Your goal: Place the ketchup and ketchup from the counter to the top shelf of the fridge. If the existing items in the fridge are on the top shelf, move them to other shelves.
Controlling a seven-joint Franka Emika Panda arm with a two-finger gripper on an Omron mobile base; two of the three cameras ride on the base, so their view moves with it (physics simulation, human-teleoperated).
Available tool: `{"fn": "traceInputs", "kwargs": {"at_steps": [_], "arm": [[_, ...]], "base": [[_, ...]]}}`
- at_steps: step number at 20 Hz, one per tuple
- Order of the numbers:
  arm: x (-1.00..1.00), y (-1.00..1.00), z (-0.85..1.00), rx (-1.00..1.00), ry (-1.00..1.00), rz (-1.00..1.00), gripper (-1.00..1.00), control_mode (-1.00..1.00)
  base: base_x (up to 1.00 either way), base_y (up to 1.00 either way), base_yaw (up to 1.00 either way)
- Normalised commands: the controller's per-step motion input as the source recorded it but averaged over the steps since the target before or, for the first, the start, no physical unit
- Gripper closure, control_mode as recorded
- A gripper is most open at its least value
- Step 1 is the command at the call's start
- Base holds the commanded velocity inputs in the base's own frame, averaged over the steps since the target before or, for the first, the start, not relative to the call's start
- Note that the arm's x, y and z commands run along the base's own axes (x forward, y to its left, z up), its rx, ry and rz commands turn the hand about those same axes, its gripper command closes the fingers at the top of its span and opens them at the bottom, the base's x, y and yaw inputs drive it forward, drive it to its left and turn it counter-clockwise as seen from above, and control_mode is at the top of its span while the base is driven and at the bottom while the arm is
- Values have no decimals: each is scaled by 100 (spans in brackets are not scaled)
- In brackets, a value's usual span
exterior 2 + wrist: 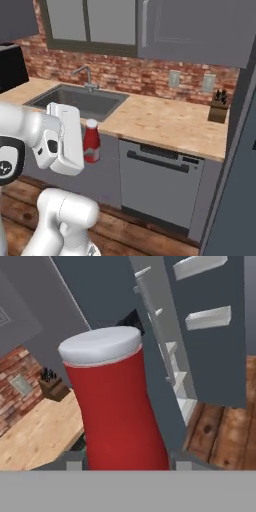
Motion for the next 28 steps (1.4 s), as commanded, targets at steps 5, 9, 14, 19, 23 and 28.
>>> {"fn": "traceInputs", "kwargs": {"at_steps": [5,9,14,19,23,28], "arm": [[0,0,0,0,0,0,100,100],[0,0,0,0,0,0,100,100],[0,0,0,0,0,0,100,100],[0,0,0,0,0,0,100,100],[0,0,0,0,0,0,100,100],[0,0,0,0,0,0,100,100]], "base": [[-98,-67,3],[-66,-96,0],[-15,-100,-3],[15,-100,-1],[22,-90,0],[49,-42,7]]}}
